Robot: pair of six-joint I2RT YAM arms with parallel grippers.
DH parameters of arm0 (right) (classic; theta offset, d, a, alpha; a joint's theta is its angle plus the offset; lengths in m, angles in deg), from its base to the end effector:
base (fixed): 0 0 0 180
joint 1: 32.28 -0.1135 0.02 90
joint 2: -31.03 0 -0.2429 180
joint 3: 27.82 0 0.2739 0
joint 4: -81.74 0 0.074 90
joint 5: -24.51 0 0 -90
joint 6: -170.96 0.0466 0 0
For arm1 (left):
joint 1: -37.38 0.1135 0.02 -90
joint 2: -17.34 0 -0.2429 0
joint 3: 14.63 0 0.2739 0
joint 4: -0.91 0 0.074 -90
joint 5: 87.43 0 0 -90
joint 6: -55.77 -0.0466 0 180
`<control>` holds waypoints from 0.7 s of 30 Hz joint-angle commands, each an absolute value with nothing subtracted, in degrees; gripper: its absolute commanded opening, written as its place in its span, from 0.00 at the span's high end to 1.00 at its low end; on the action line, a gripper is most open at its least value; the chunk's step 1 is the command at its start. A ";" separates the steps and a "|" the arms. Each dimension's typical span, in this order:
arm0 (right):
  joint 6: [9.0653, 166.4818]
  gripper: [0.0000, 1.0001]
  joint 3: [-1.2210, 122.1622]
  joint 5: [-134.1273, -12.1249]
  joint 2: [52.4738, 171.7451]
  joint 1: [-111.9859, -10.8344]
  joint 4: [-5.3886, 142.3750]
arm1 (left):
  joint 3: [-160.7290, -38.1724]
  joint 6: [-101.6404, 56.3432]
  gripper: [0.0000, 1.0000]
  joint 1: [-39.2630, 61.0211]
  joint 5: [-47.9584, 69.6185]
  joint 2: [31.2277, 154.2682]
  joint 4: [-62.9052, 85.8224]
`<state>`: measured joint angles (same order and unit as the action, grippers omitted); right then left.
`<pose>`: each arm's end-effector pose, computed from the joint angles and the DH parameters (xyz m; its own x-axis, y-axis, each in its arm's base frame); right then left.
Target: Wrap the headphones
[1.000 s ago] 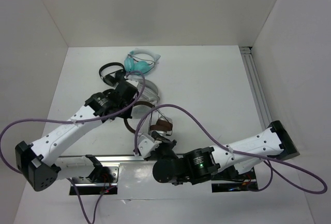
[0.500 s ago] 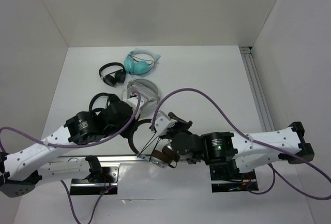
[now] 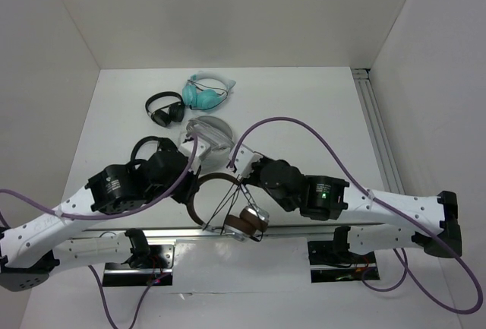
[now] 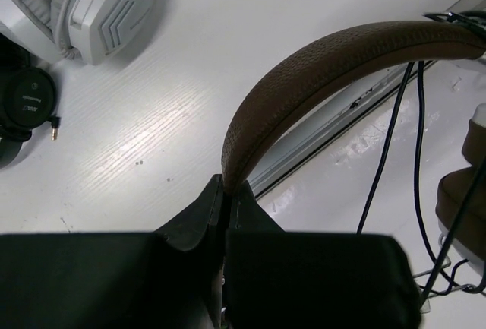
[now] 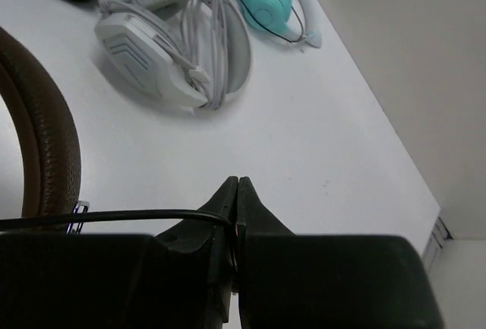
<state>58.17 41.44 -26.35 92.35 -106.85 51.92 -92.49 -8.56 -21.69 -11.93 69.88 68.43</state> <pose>0.1020 0.2591 0.3234 0.1378 -0.6298 -0.7644 -0.5840 0.5717 -0.5763 0.1170 -0.1725 0.3434 -0.6296 0.2348 -0.7405 0.5130 0.8415 -0.1693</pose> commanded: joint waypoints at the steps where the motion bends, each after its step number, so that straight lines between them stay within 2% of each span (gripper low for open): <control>1: 60.20 0.92 42.23 -33.30 91.93 -104.80 55.82 | -97.15 -9.09 1.00 -22.21 -11.05 67.53 72.44; 7: 63.64 0.87 42.76 -41.48 93.95 -102.42 55.20 | -101.20 -7.60 1.00 -22.21 -13.78 65.07 71.58; 9: 64.87 0.80 42.15 -43.76 93.96 -101.28 56.08 | -101.20 -8.91 1.00 -22.21 -13.78 65.07 70.17; 10: 65.40 0.70 42.66 -47.87 93.96 -100.76 56.08 | -101.81 -9.44 1.00 -22.21 -12.47 65.07 69.64; 11: 66.27 0.66 42.67 -49.73 93.96 -100.23 55.30 | -102.86 -9.97 1.00 -22.21 -12.46 66.28 69.64; 18: 67.34 0.52 41.36 -51.77 91.59 -100.22 56.95 | -108.21 -8.49 1.00 -22.21 -17.81 70.33 72.18; 21: 68.99 0.43 41.35 -47.48 90.88 -99.70 53.29 | -110.68 -5.68 1.00 -22.21 -23.08 71.92 74.55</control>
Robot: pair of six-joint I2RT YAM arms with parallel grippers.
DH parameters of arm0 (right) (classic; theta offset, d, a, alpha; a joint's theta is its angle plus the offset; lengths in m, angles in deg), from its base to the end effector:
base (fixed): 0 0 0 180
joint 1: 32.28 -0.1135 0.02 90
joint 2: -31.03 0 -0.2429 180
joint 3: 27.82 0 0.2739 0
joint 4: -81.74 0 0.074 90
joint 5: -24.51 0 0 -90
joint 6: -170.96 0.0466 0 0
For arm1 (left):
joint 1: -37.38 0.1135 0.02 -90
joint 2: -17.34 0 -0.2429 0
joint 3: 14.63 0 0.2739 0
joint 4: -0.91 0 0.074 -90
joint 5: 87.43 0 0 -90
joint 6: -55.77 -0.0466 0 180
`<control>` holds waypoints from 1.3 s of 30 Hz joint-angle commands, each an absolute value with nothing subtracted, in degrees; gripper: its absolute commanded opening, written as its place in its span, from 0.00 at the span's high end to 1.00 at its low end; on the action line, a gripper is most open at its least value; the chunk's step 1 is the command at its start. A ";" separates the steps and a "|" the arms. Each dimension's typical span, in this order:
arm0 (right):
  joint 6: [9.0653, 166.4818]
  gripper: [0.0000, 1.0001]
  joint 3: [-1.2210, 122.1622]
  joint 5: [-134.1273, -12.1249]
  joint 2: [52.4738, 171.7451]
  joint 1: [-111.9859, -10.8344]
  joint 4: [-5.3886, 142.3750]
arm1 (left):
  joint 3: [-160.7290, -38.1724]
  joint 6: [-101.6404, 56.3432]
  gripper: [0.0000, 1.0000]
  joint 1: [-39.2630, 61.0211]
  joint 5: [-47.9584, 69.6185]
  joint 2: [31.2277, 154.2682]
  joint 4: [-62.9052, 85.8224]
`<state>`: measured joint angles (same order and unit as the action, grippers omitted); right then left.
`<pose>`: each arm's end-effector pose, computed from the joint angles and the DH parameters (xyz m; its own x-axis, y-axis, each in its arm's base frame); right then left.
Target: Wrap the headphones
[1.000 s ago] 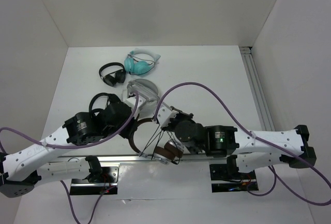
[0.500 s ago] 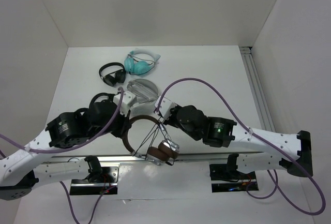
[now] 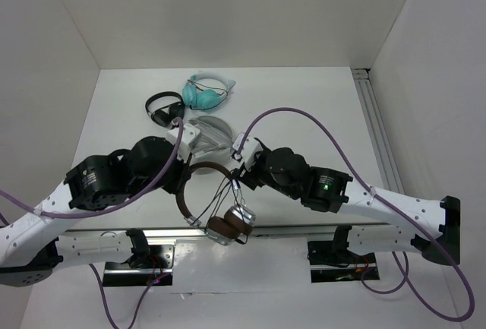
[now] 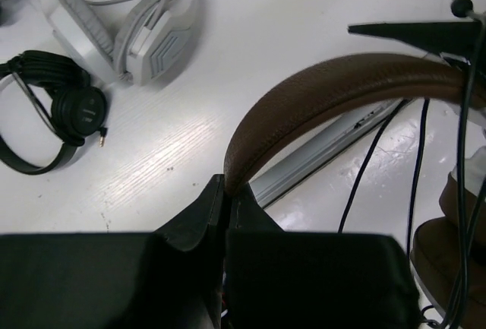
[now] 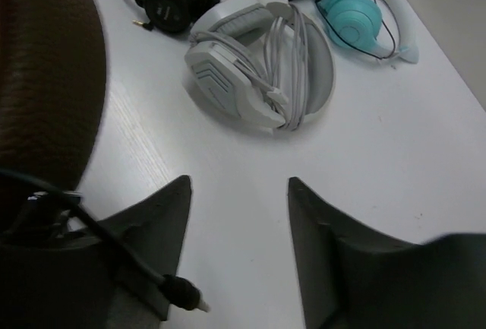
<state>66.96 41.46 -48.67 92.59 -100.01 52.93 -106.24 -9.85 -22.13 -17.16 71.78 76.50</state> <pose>0.1210 0.2599 0.3212 0.0572 -0.4713 -0.8801 -0.7932 0.5138 -0.3267 0.1096 -0.1552 0.4033 -0.5666 0.1965 -0.8002 0.4864 0.8636 -0.1323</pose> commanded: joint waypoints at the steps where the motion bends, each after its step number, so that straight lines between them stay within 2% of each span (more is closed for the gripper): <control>1: 70.05 0.35 42.39 -45.99 90.88 -99.70 51.18 | -112.34 -4.97 1.00 -22.21 -24.05 72.79 76.04; 2: 71.19 0.34 43.62 -43.89 90.88 -99.70 49.33 | -113.06 -4.96 1.00 -22.21 -24.06 72.80 76.05; 3: 73.12 0.28 43.64 -43.26 90.88 -99.70 47.49 | -113.67 -4.44 1.00 -22.21 -24.58 73.32 76.05; 6: 75.06 0.22 41.44 -42.02 87.74 -99.70 47.47 | -115.96 -4.43 1.00 -22.21 -23.89 74.11 76.57; 7: 75.85 0.06 40.74 -42.02 86.85 -99.70 48.25 | -117.27 -4.43 1.00 -22.21 -23.89 74.64 76.58; 12: 77.70 0.03 40.90 -38.94 83.33 -99.70 47.73 | -119.04 -3.91 1.00 -22.21 -23.18 77.20 78.07; 13: 77.71 0.00 40.91 -38.94 82.80 -99.70 46.34 | -119.04 -3.21 1.00 -22.21 -23.18 77.20 78.07; 20: 81.66 0.00 45.22 -32.18 78.84 -99.70 38.77 | -116.23 -1.27 1.00 -21.68 -24.50 77.20 76.15; 30: 94.21 0.00 51.97 -9.53 76.30 -99.70 29.37 | -111.40 2.77 1.00 -18.96 -24.50 76.05 69.83; 39: 107.50 0.00 56.82 -4.23 74.28 -99.70 19.69 | -101.21 4.62 1.00 -14.66 -24.60 76.66 57.35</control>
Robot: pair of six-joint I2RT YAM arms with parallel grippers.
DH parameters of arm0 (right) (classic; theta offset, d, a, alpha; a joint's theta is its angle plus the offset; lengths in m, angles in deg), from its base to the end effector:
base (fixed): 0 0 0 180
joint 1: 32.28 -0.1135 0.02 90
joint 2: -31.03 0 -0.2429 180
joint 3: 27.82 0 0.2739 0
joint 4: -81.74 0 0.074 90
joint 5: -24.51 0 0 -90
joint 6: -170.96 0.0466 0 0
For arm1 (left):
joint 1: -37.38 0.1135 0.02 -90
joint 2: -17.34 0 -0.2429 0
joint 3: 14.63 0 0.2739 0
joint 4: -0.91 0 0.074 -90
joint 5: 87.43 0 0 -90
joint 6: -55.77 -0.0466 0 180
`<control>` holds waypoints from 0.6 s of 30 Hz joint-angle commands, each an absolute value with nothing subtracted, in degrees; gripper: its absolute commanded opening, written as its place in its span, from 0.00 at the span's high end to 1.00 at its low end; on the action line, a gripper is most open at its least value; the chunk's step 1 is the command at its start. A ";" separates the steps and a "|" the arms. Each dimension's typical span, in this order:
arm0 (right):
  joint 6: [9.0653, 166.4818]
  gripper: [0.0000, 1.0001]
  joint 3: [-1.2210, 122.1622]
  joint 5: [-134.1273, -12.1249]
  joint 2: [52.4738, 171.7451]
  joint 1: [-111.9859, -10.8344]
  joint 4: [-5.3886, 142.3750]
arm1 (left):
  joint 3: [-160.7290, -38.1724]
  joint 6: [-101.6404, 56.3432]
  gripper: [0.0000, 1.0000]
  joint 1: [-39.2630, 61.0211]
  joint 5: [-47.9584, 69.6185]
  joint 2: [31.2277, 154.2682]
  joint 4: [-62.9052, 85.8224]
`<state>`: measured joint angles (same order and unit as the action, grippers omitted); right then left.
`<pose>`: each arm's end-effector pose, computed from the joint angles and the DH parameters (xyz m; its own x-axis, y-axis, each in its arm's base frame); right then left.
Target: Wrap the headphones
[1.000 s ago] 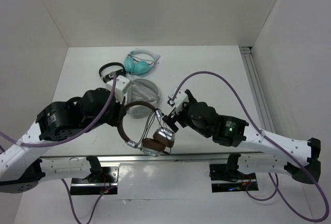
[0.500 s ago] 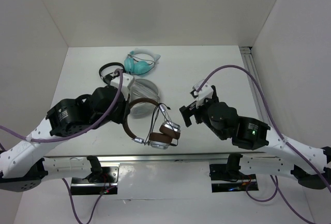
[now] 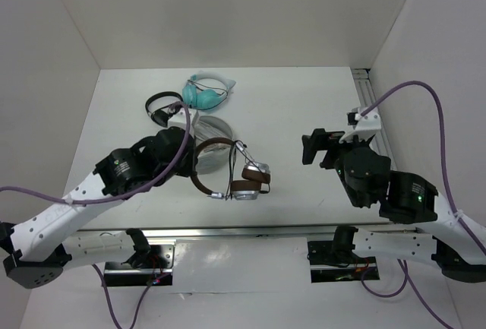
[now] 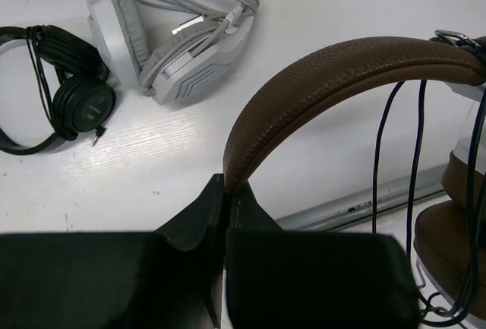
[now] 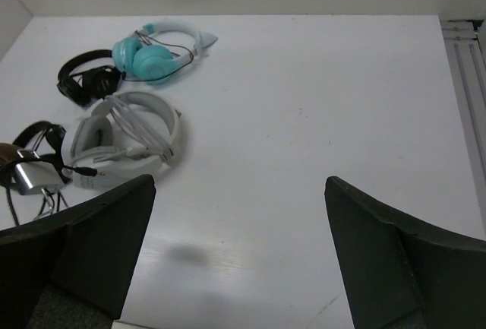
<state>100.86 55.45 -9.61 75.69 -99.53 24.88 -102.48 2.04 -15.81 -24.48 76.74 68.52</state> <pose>0.0960 0.1293 0.4238 -0.1865 0.0491 -0.9812 -0.1593 0.9840 0.0795 0.1528 -0.1688 0.3801 -0.6019 -0.0751 -0.7950 0.1807 0.9569 -0.2272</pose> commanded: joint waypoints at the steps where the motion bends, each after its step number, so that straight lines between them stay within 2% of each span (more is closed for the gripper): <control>1: 107.50 0.00 56.12 -4.75 74.27 -99.70 19.69 | -100.68 5.40 1.00 -13.78 -24.07 77.80 56.03; 12: 113.82 0.00 50.32 -7.13 74.80 -99.70 19.17 | -100.05 2.69 1.00 -4.82 -13.17 94.23 42.13; 18: 114.53 0.00 49.26 -9.15 72.08 -99.70 18.55 | -108.57 -0.38 1.00 -2.88 -10.01 109.08 39.67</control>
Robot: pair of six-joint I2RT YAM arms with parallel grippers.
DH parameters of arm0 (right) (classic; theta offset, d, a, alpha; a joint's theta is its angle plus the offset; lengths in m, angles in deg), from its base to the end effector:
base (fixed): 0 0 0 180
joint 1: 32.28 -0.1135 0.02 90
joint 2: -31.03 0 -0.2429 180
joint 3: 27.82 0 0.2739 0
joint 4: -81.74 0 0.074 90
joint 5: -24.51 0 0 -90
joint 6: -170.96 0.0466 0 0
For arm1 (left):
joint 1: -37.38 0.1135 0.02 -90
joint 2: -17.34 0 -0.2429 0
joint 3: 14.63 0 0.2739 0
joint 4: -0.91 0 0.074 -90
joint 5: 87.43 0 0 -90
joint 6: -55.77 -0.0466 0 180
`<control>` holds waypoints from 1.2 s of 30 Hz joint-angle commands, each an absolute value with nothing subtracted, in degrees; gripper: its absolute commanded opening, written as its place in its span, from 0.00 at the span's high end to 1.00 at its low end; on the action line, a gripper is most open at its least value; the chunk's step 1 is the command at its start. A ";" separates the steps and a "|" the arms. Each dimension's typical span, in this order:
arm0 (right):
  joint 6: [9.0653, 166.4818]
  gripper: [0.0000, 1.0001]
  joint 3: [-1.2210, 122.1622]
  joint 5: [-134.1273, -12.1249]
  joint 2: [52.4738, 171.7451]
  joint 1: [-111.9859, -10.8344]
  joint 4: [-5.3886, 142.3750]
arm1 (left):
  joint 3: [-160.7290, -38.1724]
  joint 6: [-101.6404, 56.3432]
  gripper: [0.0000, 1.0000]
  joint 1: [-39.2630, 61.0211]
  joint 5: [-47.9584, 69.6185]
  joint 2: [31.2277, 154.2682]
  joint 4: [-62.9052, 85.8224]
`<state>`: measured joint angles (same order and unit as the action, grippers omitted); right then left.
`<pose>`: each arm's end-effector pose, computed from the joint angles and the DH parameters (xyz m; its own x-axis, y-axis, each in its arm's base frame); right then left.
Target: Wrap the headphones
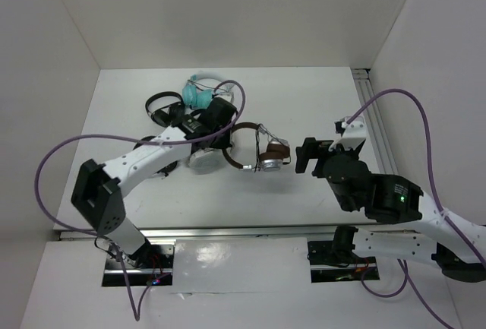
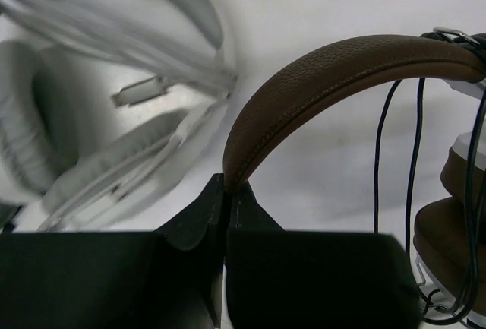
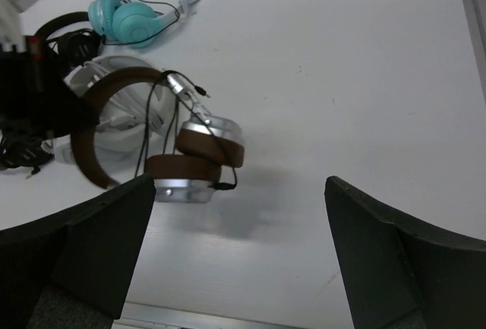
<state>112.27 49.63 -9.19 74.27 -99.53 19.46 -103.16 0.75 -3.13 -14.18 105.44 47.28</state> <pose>0.0967 0.1304 0.3869 -0.2738 0.0926 -0.9573 -0.1001 0.9872 0.1241 0.2888 -0.2290 0.2731 -0.7169 -0.1095 -0.6885 0.0716 0.9708 -0.2290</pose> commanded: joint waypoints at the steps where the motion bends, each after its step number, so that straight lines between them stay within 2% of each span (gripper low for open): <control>1: 114.53 0.00 49.26 -9.67 71.03 -99.70 18.55 | -109.80 -1.43 1.00 -2.88 -10.00 111.10 38.97; 6: 114.53 0.00 47.42 -11.69 68.92 -99.70 17.85 | -113.50 -2.76 1.00 -3.40 -8.51 121.73 35.63; 12: 115.06 0.00 44.61 -13.45 67.06 -99.70 16.80 | -114.73 -0.13 1.00 -3.40 -7.28 129.04 33.69; 21: 115.06 0.00 43.37 -14.60 67.06 -99.70 17.32 | -113.41 2.24 1.00 -4.02 -7.98 131.16 31.84; 26: 115.06 0.00 42.84 -15.83 67.06 -99.70 18.54 | -110.26 2.86 0.62 -4.02 -7.28 129.32 30.53; 29: 114.45 0.00 42.84 -16.96 67.68 -99.70 19.07 | -109.64 2.86 0.53 -4.63 -7.27 126.95 29.82; 30: 114.45 0.00 43.45 -16.97 68.20 -99.70 19.08 | -109.64 2.86 0.45 -4.63 -6.67 126.42 29.82; 31: 113.92 0.00 43.46 -17.49 68.21 -99.70 19.08 | -109.64 2.86 0.33 -5.16 -6.66 126.41 29.82; 36: 113.92 0.00 45.21 -18.20 68.82 -99.70 19.08 | -109.64 2.86 0.25 -6.21 -7.19 121.07 30.96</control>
